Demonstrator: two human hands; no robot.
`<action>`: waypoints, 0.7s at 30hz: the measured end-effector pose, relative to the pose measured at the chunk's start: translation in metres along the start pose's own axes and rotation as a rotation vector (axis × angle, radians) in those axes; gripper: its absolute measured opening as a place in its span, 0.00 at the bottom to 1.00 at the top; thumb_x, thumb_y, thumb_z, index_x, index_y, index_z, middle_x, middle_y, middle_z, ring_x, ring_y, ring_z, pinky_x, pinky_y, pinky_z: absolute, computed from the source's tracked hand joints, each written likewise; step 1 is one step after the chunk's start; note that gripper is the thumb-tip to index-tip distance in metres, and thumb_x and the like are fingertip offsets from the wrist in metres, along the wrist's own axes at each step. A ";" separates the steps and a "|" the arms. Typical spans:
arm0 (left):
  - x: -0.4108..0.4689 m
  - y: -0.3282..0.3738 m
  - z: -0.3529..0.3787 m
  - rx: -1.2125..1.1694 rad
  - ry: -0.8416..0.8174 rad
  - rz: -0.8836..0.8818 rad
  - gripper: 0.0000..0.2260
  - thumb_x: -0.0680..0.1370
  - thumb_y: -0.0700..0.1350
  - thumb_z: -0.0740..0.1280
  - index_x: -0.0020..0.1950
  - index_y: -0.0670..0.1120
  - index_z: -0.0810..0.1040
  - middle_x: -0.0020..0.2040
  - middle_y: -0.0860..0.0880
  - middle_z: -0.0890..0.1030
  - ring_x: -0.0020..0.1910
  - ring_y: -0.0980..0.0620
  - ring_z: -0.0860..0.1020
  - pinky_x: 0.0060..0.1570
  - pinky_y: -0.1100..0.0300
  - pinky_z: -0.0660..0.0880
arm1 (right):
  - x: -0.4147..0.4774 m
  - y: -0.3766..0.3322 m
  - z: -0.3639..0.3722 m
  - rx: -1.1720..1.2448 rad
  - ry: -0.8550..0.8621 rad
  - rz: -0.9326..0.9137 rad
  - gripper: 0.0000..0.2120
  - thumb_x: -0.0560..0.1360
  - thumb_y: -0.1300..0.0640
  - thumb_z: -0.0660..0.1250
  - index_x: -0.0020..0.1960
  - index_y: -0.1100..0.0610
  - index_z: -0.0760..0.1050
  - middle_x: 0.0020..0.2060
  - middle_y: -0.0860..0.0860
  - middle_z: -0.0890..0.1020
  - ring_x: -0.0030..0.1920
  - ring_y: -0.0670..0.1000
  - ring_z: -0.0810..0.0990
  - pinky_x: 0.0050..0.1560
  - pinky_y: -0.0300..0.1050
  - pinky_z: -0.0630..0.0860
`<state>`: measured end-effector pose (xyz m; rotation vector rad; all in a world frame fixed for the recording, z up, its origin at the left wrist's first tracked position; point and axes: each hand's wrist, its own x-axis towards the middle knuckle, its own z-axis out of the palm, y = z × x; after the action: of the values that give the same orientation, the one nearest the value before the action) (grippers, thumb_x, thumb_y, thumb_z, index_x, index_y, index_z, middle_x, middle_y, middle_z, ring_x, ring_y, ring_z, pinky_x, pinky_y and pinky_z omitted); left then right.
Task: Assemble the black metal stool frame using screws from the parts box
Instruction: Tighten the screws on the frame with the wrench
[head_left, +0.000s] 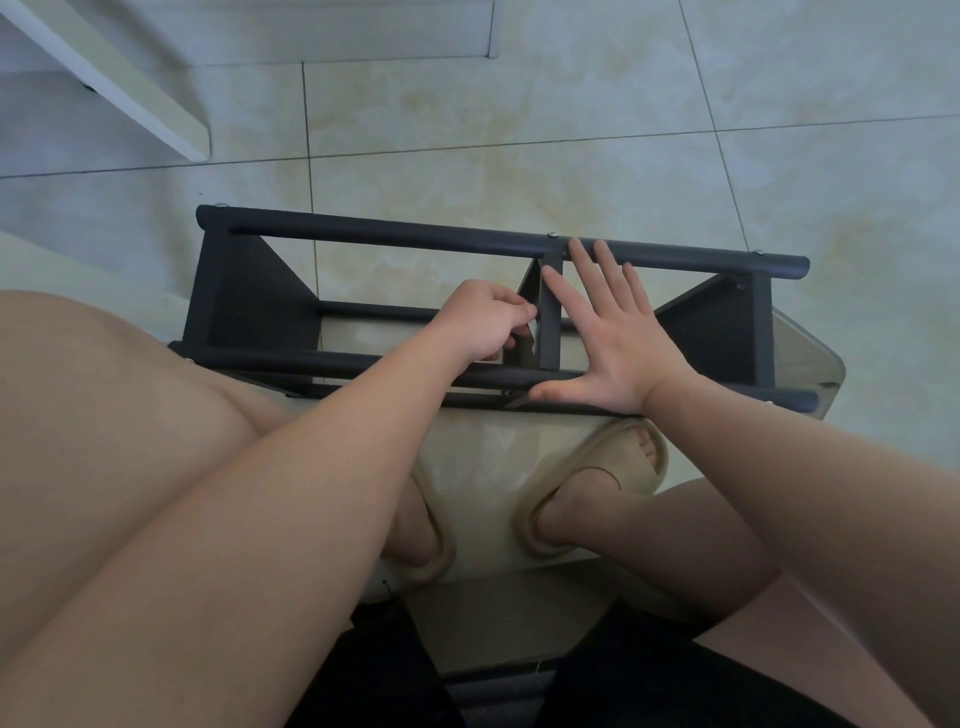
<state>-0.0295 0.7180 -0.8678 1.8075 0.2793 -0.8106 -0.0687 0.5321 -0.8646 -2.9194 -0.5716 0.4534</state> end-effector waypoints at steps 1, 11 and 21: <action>0.000 0.000 0.000 -0.004 -0.001 -0.002 0.05 0.80 0.48 0.67 0.46 0.50 0.80 0.43 0.51 0.84 0.43 0.52 0.80 0.45 0.57 0.76 | 0.000 0.000 0.000 0.001 0.000 -0.001 0.60 0.64 0.18 0.57 0.83 0.51 0.42 0.81 0.55 0.37 0.80 0.59 0.33 0.80 0.61 0.38; 0.000 0.001 -0.001 -0.011 -0.027 -0.022 0.04 0.81 0.47 0.67 0.49 0.49 0.80 0.42 0.52 0.84 0.42 0.53 0.80 0.40 0.59 0.76 | 0.000 0.000 0.002 0.011 0.014 0.001 0.60 0.64 0.17 0.55 0.83 0.51 0.43 0.82 0.55 0.38 0.81 0.59 0.34 0.80 0.62 0.39; 0.001 0.003 -0.007 -0.042 -0.089 -0.128 0.06 0.83 0.45 0.65 0.50 0.45 0.79 0.40 0.51 0.85 0.43 0.53 0.80 0.38 0.61 0.76 | 0.000 0.001 0.003 -0.002 0.023 -0.004 0.59 0.64 0.17 0.55 0.83 0.50 0.43 0.82 0.56 0.39 0.81 0.59 0.34 0.80 0.62 0.40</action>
<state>-0.0247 0.7228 -0.8646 1.7230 0.3540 -0.9648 -0.0691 0.5319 -0.8676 -2.9213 -0.5748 0.4183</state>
